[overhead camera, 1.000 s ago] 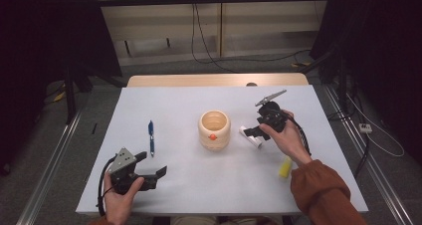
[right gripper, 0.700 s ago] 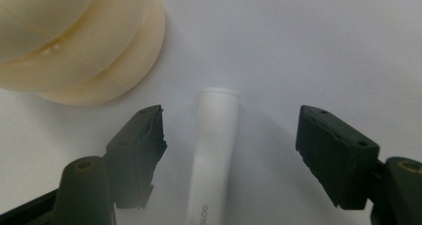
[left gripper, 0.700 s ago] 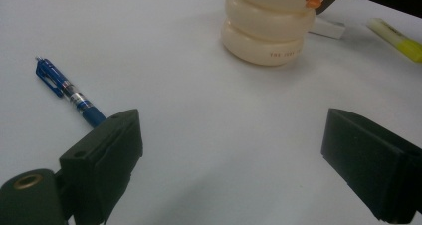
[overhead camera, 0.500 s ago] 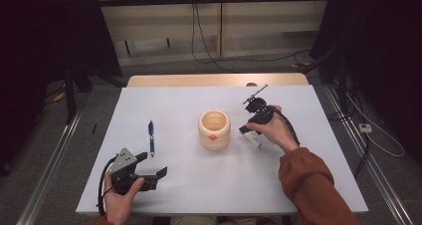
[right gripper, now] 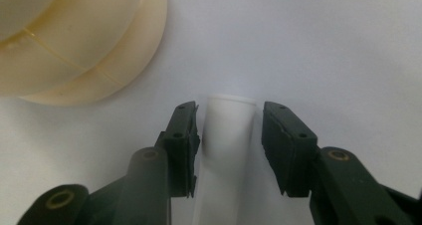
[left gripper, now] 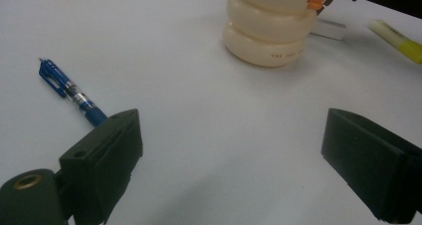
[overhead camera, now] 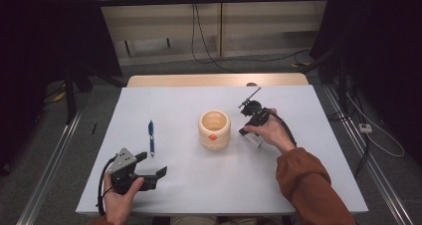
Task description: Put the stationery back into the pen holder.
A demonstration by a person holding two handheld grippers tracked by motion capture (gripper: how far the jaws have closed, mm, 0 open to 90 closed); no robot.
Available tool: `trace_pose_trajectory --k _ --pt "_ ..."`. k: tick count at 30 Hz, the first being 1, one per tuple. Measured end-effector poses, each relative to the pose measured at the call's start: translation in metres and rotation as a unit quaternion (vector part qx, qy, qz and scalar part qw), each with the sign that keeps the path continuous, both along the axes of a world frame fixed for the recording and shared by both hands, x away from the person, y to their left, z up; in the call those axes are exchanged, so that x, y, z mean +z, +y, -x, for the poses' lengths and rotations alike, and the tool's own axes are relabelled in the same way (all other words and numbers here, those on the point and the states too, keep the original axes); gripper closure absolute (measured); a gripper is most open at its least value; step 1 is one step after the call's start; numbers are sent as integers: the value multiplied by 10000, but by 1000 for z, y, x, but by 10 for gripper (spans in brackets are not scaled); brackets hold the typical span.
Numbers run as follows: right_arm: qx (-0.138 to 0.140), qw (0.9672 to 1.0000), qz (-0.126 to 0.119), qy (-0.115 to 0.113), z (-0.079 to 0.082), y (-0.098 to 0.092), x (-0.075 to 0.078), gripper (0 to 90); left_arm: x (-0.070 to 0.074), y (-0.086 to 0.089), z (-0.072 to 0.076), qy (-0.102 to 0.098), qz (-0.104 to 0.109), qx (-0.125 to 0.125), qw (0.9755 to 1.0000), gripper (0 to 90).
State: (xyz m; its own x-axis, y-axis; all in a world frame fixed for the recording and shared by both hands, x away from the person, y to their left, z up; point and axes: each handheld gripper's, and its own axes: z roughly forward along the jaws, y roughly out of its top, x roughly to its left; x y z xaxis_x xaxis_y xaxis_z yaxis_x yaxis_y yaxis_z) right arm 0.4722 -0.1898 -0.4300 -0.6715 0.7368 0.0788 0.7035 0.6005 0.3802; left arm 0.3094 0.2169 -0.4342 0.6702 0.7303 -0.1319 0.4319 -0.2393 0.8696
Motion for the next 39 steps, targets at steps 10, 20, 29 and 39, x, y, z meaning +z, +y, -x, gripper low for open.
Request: trace_pose_trajectory --k 10,20,29,39 --pt "-14 9997 234 98 -2 7 -5 640 0 1 0 -8 44 46 10000 90" --pt "-93 9997 159 131 -3 5 -5 677 0 0 0 11 15 19 10000 91" --pt "-7 10000 -84 42 4 7 0 678 -1 0 1 7 20 22 10000 91" --pt "-135 9979 -592 -218 18 -5 12 678 -1 0 0 21 3 20 10000 91"
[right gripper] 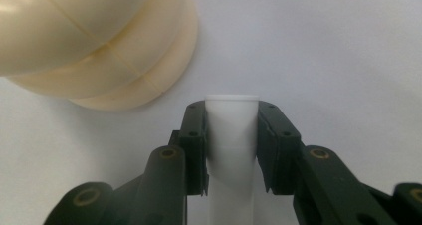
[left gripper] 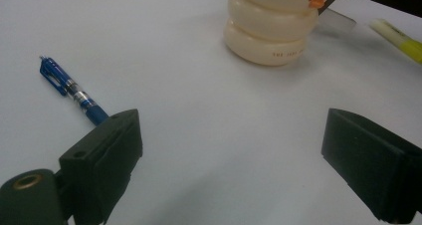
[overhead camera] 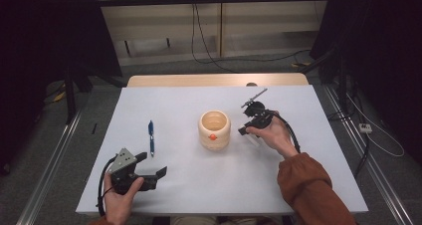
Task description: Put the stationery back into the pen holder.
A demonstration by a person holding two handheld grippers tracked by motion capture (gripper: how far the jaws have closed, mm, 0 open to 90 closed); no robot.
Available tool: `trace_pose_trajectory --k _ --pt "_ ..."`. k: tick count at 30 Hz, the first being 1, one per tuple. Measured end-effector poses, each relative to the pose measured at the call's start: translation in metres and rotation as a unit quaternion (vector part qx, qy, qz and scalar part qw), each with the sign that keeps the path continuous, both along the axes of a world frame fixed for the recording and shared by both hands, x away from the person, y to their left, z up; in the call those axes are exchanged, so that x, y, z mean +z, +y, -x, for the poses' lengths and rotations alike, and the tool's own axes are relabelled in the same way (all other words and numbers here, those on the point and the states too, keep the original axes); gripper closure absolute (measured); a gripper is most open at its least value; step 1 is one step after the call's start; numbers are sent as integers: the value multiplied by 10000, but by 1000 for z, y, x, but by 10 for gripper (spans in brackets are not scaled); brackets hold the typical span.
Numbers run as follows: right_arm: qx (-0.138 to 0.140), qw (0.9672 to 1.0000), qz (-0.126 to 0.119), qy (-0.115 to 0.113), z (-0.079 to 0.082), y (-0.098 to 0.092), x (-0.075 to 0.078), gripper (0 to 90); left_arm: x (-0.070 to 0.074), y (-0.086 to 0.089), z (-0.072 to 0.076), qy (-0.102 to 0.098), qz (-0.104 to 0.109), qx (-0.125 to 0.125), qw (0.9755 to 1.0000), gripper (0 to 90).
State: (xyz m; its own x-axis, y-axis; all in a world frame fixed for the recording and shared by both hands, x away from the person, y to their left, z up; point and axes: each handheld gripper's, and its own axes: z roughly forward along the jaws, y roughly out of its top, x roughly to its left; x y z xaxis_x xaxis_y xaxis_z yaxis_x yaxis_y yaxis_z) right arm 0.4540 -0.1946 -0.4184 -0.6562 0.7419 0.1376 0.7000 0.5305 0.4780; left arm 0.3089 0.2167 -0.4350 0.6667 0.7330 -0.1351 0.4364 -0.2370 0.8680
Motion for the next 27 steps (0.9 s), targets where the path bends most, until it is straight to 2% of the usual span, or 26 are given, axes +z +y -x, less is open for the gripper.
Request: trace_pose_trajectory --k 8,12,16,22,25,27 --pt "-67 9991 -336 -256 18 -7 8 678 0 0 0 -5 12 -1 10000 91" --pt "-158 9968 -657 -435 25 -13 11 678 0 0 0 -2 6 0 10000 91" --pt "-179 9949 -805 -576 30 -16 13 678 0 0 0 -1 -1 0 10000 91" --pt "-231 9909 -1054 -801 38 -22 15 678 1 1 1 7 25 7 10000 91" --pt "-304 9877 -1232 -911 41 -24 18 679 1 1 1 6 29 -3 10000 91" --pt "-251 9848 -1355 -1053 42 -25 20 679 1 0 1 11 34 1 10000 91"
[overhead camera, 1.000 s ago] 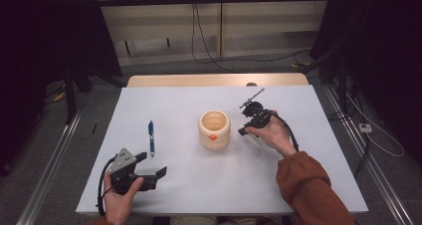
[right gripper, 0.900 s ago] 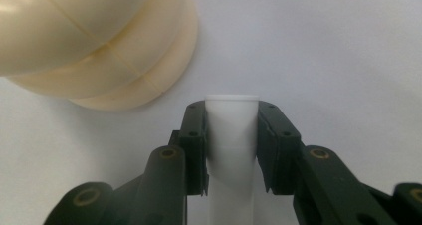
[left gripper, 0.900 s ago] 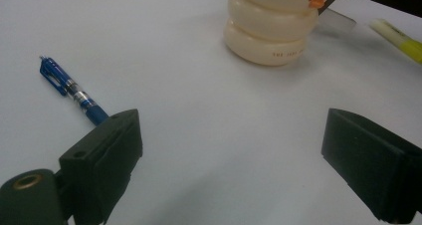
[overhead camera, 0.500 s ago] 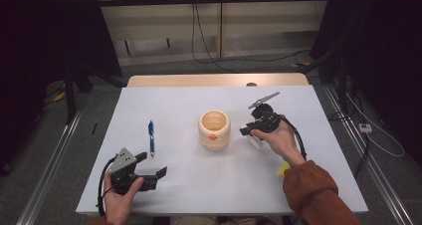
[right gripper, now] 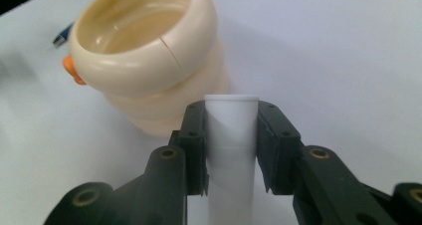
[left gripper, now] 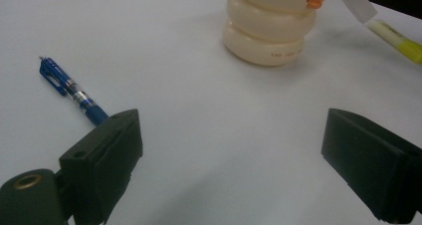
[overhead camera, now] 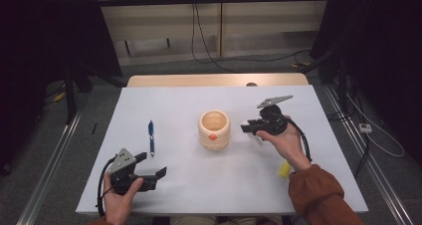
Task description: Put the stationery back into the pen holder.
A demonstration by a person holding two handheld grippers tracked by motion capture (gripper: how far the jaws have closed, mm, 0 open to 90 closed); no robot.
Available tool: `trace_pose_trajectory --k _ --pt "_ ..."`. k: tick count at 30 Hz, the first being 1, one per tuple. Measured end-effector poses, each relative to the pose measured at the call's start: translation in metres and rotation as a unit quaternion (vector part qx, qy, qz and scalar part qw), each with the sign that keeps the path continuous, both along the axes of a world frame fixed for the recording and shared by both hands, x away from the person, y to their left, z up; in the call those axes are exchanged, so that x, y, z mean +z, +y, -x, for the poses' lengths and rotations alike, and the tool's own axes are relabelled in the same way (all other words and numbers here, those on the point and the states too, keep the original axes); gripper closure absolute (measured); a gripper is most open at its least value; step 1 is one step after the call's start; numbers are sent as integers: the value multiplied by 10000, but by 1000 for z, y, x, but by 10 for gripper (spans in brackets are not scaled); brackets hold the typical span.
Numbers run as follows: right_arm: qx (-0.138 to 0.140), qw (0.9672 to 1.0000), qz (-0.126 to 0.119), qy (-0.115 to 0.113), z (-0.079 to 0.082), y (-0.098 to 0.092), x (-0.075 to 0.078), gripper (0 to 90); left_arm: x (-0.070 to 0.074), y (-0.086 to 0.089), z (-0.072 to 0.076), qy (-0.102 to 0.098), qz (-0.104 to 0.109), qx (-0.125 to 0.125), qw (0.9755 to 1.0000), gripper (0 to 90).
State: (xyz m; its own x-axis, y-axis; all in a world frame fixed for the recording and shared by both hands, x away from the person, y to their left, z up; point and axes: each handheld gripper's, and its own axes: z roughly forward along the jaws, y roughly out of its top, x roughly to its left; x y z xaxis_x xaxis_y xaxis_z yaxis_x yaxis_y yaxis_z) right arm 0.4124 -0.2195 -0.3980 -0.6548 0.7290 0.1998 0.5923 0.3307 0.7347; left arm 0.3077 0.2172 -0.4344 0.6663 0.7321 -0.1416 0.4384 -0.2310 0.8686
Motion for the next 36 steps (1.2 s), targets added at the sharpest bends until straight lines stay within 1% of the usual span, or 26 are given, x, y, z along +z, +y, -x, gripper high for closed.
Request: trace_pose_trajectory --k 5,6,7,13,18,21,25,33,34,36 --pt "-1 9992 -206 -338 3 1 7 679 0 0 0 -2 5 2 10000 91" --pt "16 9986 -344 -401 4 1 8 679 0 0 0 -1 7 0 10000 91" --pt "17 9981 -416 -453 4 1 8 679 0 0 0 -5 5 -4 10000 91" --pt "51 9951 -583 -801 7 3 13 678 0 0 0 -17 14 -15 10000 91" --pt "123 9911 -764 -1085 11 5 19 679 0 0 0 -9 10 -16 10000 91" --pt "162 9883 -808 -1280 14 6 23 679 0 0 0 -11 10 -15 10000 91" --pt "218 9861 -836 -1416 16 8 26 679 0 0 0 -17 4 -12 10000 91" --pt "320 9797 -1002 -1706 19 9 35 679 0 0 0 -10 12 -10 10000 91" --pt "345 9783 -1035 -1763 19 9 36 679 0 0 0 -9 14 -7 10000 91" --pt "352 9771 -1053 -1813 20 10 38 678 0 0 0 -3 13 -7 10000 91"
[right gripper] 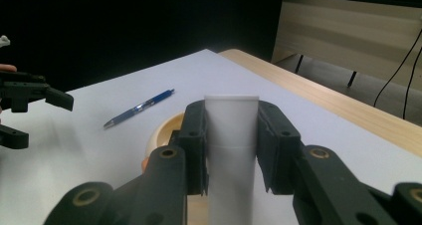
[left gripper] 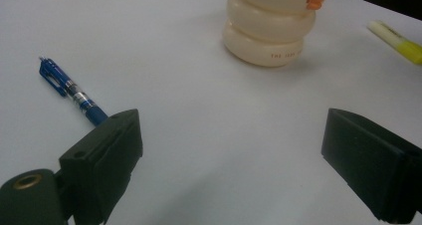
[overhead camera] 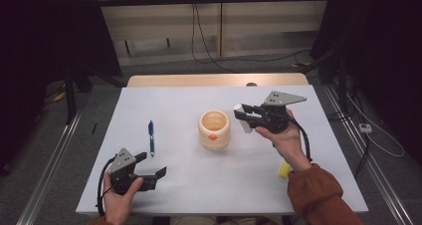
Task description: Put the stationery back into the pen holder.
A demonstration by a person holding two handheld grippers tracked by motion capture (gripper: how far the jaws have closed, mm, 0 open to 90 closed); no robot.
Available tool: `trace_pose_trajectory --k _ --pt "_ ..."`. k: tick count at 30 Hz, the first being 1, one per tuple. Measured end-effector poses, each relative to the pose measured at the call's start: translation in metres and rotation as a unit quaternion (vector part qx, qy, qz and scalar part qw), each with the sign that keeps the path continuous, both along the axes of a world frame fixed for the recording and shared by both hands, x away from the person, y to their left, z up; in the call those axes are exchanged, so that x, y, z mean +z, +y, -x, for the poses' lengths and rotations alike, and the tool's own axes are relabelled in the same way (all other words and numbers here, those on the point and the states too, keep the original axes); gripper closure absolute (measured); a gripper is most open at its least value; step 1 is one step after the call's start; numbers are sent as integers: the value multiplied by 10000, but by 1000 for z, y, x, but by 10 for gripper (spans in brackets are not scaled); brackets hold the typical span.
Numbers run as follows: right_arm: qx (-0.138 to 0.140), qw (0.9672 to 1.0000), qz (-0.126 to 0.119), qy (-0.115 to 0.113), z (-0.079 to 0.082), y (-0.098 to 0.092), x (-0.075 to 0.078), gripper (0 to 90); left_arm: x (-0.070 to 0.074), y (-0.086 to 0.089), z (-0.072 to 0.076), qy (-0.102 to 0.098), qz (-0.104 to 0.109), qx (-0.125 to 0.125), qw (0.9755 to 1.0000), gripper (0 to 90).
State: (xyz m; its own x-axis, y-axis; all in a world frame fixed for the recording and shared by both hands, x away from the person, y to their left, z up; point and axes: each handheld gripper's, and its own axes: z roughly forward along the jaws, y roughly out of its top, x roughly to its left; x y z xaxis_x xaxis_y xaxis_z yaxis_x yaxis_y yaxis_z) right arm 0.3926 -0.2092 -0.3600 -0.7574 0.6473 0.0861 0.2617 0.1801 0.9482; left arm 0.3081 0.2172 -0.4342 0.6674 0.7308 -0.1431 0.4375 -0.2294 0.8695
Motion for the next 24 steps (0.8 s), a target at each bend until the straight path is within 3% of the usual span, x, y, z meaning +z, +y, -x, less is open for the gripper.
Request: trace_pose_trajectory --k 18,24 --pt "178 9990 -179 -379 -9 21 18 678 0 0 0 1 -8 3 10000 91" --pt "196 9988 -225 -395 -16 27 22 678 0 0 0 6 -9 -1 10000 91"
